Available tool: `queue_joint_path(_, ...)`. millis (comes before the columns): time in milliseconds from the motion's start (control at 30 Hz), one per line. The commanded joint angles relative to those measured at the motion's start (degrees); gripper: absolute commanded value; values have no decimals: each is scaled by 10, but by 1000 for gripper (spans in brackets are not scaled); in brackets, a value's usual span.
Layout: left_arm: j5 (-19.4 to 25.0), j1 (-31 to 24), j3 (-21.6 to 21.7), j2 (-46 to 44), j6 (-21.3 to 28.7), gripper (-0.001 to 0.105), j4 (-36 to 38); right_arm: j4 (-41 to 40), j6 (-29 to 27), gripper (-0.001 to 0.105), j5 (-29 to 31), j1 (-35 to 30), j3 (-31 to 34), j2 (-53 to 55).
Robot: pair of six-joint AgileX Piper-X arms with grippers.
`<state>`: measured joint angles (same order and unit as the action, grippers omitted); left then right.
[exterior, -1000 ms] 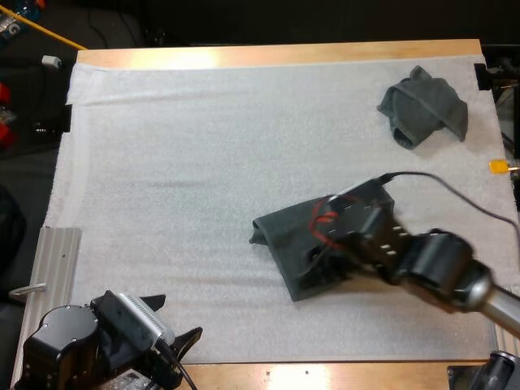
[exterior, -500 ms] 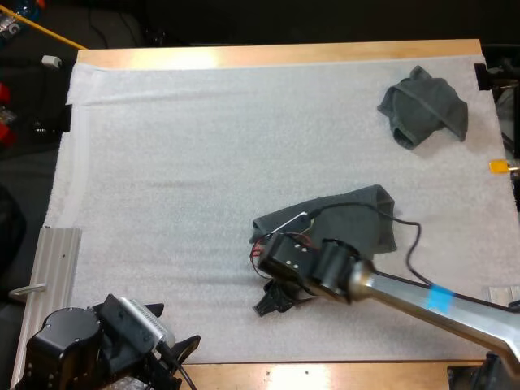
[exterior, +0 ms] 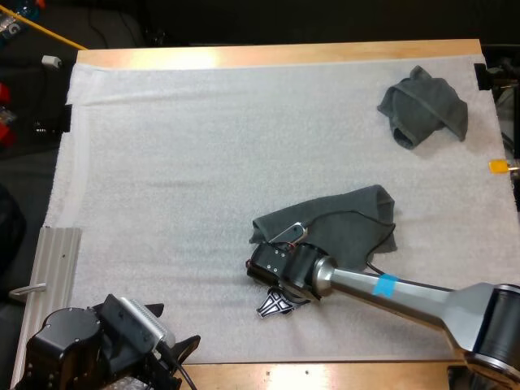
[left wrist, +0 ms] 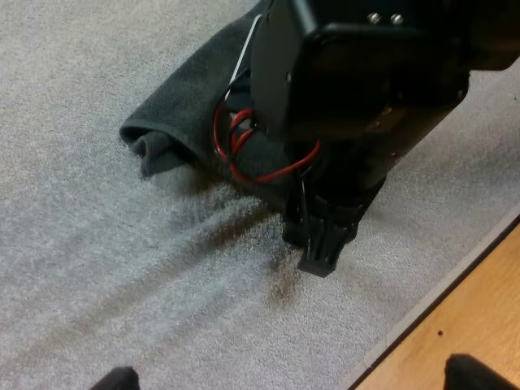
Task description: Pick towel from pile, fold and stack
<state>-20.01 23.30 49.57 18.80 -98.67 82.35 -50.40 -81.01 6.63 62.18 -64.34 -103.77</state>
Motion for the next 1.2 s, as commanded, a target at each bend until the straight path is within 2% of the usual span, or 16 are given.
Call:
queue_joint_path(0, -4, 1, 3, 2, -4, 69, 5, 2, 2, 45, 6, 0, 0, -1)
queue_joint_path(167, -4, 1, 3, 2, -4, 69, 6, 1, 17, 11, 30, 0, 0, -2)
queue_joint_path(267, -4, 1, 3, 2, -4, 69, 11, -3, 23, 0, 39, 0, 0, 2)
queue_joint_path(567, -4, 1, 3, 2, -4, 69, 20, -51, 24, 0, 69, 0, 0, 82)
queue_joint_path(700, -4, 1, 3, 2, 0, 69, 20, -133, 11, 0, 86, 0, 0, 144)
queue_joint_path(933, -4, 1, 3, 2, 5, 69, 11, -262, 22, 0, 95, 2, 0, 230)
queue_joint_path(1067, -4, 1, 3, 2, 18, 69, 10, -315, 35, 0, 93, 11, 0, 278)
queue_joint_path(1167, -4, 1, -4, 2, 34, 69, 4, -327, 58, 0, 79, 31, 12, 313)
